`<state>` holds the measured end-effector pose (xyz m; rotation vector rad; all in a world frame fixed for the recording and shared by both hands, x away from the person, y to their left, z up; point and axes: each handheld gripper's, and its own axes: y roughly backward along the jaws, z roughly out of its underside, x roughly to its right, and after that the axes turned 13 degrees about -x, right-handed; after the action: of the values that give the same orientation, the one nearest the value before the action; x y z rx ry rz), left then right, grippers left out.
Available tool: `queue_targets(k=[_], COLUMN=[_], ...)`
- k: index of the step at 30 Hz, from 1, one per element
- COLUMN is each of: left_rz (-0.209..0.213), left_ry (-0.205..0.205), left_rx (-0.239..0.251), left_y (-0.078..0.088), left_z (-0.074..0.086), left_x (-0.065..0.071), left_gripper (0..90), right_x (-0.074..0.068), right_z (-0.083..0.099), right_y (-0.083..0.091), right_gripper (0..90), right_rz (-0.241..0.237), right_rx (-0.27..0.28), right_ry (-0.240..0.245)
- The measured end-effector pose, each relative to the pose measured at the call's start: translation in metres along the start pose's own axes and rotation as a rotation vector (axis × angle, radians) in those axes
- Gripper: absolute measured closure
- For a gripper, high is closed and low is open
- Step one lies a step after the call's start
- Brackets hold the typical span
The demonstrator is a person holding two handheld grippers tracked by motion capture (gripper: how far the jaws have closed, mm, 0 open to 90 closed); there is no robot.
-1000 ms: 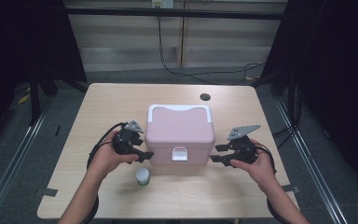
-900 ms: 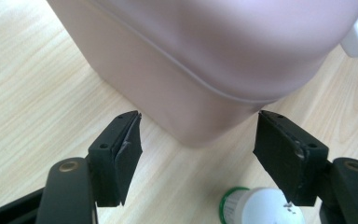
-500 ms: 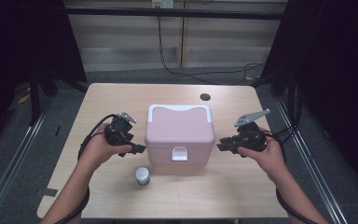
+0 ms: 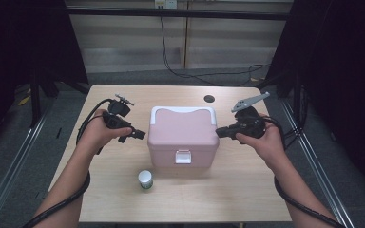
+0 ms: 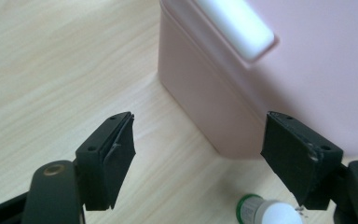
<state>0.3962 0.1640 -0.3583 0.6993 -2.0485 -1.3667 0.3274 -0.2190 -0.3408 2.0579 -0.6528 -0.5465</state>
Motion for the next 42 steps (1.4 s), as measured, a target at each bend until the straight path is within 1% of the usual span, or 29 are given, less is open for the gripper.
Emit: queue_targets(k=[1,2,3,4,5,6,8,9,11,12,13,14,15,17,18,21,22,23,25,28,29,32,34,35,38,39,41,42], left_rz=[0.002,0.002,0.007,0.007,-0.001,-0.001,0.007,0.007,0.009,0.012,0.005,0.005,0.003,0.015,0.015,0.042,0.042,0.053,0.058,0.088,0.107,0.114,0.119,0.129,0.137,0.134,0.114,0.113], left_ry=[0.005,0.021,0.043,0.043,0.058,0.058,0.073,0.084,0.092,0.1,0.107,0.107,0.117,0.12,0.12,0.121,0.121,0.13,0.125,0.14,0.145,0.141,0.141,0.137,0.128,0.118,0.115,0.124], left_rx=[-0.003,-0.003,-0.019,-0.019,-0.028,-0.028,-0.029,-0.032,-0.04,-0.049,-0.051,-0.051,-0.039,-0.036,-0.036,-0.038,-0.038,-0.039,-0.036,-0.032,-0.025,-0.029,-0.02,-0.012,-0.019,-0.028,-0.04,-0.046], left_y=[0.001,0.001,0.002,0.002,0.003,0.003,0.003,0.002,0.001,0.0,0.0,0.0,0.001,0.001,0.001,-0.001,-0.001,-0.003,-0.005,-0.01,-0.012,-0.012,-0.012,-0.012,-0.013,-0.014,-0.016,-0.015], left_z=[-0.003,-0.006,-0.013,-0.013,-0.019,-0.019,-0.027,-0.033,-0.036,-0.042,-0.044,-0.044,-0.05,-0.055,-0.055,-0.063,-0.063,-0.066,-0.067,-0.069,-0.07,-0.071,-0.072,-0.073,-0.075,-0.075,-0.077,-0.077], left_x=[-0.001,0.0,-0.002,-0.002,-0.003,-0.003,-0.004,-0.004,-0.004,-0.005,-0.006,-0.006,-0.008,-0.008,-0.008,-0.007,-0.007,-0.007,-0.007,-0.006,-0.005,-0.004,-0.003,-0.001,0.003,0.005,0.008,0.008], left_gripper=[24.8,23.9,23.4,23.2,23.2,23.2,23.2,22.9,22.9,23.0,22.8,22.8,22.8,23.2,23.2,23.2,23.2,23.2,23.3,23.6,23.6,24.6,25.2,25.6,26.5,26.5,24.5,24.7], right_x=[0.0,-0.001,-0.002,-0.002,-0.003,-0.003,-0.004,-0.005,-0.005,-0.004,-0.003,-0.003,-0.002,-0.001,-0.001,-0.001,-0.001,0.0,0.0,0.0,0.0,0.001,0.001,0.001,0.002,0.002,0.001,0.001], right_z=[-0.002,-0.004,-0.005,-0.005,-0.007,-0.007,-0.01,-0.01,-0.009,-0.008,-0.008,-0.008,-0.007,-0.007,-0.007,-0.007,-0.007,-0.007,-0.006,-0.006,-0.006,-0.006,-0.007,-0.007,-0.007,-0.007,-0.006,-0.005], right_y=[-0.003,-0.009,-0.012,-0.012,-0.015,-0.015,-0.016,-0.017,-0.018,-0.018,-0.018,-0.018,-0.018,-0.018,-0.018,-0.02,-0.02,-0.02,-0.02,-0.02,-0.02,-0.02,-0.02,-0.021,-0.022,-0.022,-0.022,-0.022], right_gripper=[89.9,90.0,90.0,90.0,90.0,90.0,90.0,90.0,90.0,90.0,90.0,90.0,90.0,90.0,90.0,90.0,90.0,90.0,90.0,90.0,90.0,90.0,90.0,90.0,90.0,90.0,90.0,90.0], right_rz=[-0.001,-0.007,-0.012,-0.012,-0.016,-0.016,-0.013,-0.01,-0.012,-0.015,-0.021,-0.021,-0.026,-0.033,-0.033,-0.04,-0.04,-0.043,-0.045,-0.046,-0.049,-0.051,-0.054,-0.06,-0.07,-0.07,-0.066,-0.065], right_rx=[0.0,0.0,0.001,0.001,0.005,0.005,0.004,0.006,0.016,0.019,0.028,0.028,0.028,0.029,0.029,0.04,0.04,0.042,0.043,0.045,0.046,0.047,0.045,0.044,0.051,0.051,0.056,0.06], right_ry=[0.001,0.004,0.008,0.008,0.015,0.015,0.018,0.023,0.023,0.017,0.01,0.01,0.011,0.012,0.012,0.015,0.015,0.016,0.014,0.014,0.012,0.005,0.001,-0.009,-0.018,-0.018,-0.016,-0.018])
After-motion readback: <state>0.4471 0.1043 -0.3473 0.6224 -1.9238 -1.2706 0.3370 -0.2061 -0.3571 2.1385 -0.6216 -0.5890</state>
